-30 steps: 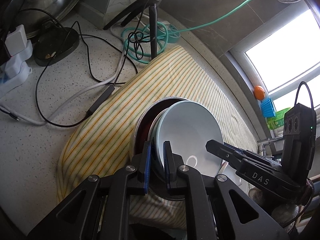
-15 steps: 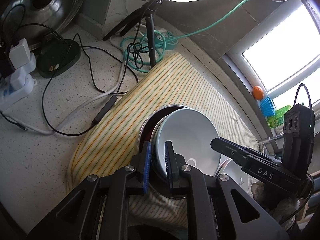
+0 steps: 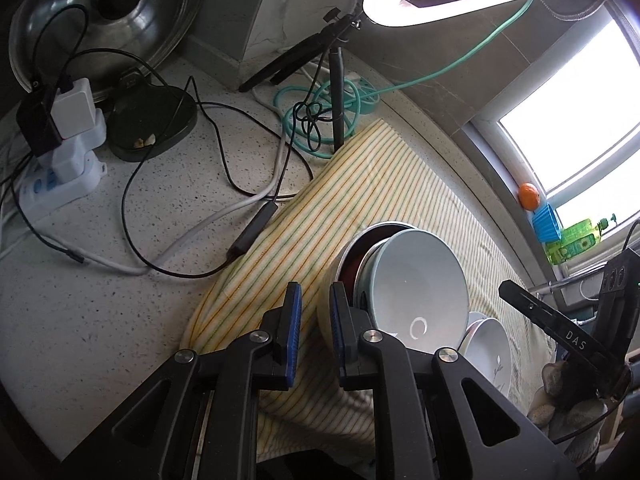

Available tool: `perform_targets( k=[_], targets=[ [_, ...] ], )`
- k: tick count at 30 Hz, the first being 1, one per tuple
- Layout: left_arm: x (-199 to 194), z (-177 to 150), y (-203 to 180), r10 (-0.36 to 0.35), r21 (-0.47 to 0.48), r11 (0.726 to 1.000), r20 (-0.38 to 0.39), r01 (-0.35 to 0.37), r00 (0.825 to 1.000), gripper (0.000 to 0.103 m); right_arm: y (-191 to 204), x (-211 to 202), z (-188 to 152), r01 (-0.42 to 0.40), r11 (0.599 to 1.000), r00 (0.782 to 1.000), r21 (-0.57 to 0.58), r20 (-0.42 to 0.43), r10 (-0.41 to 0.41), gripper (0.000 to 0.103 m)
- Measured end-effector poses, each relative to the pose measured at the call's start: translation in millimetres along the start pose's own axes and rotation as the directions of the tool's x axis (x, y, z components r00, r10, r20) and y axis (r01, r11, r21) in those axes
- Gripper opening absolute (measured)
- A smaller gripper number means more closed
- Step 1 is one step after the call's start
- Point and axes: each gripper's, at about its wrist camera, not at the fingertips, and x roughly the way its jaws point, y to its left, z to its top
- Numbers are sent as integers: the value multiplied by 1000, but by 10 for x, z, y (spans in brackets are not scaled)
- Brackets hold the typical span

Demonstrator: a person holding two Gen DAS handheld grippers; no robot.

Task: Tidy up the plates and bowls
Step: 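Grip the rims of the nested bowl stack with both tools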

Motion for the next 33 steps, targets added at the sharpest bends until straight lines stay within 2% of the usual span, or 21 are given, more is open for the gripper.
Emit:
perform_targets(
  k=[6, 23, 30, 33],
  targets=[
    [93, -29, -62, 2, 51, 999, -19, -1, 1000, 12, -84, -39, -116, 10, 999, 1000, 35, -2, -9, 23],
    [313, 38, -144, 6, 153, 988, -60, 3, 998, 12, -2, 320, -194, 33, 996, 998, 87, -65, -27, 23],
    [395, 53, -160, -4, 167, 986, -86, 18, 996, 12, 64, 446, -224, 28, 996, 996, 85, -91, -21, 22],
    [432, 73, -155, -9, 164, 986, -96, 24, 995, 12, 63, 506, -222, 33, 995, 994, 95, -103, -23, 18]
  ],
)
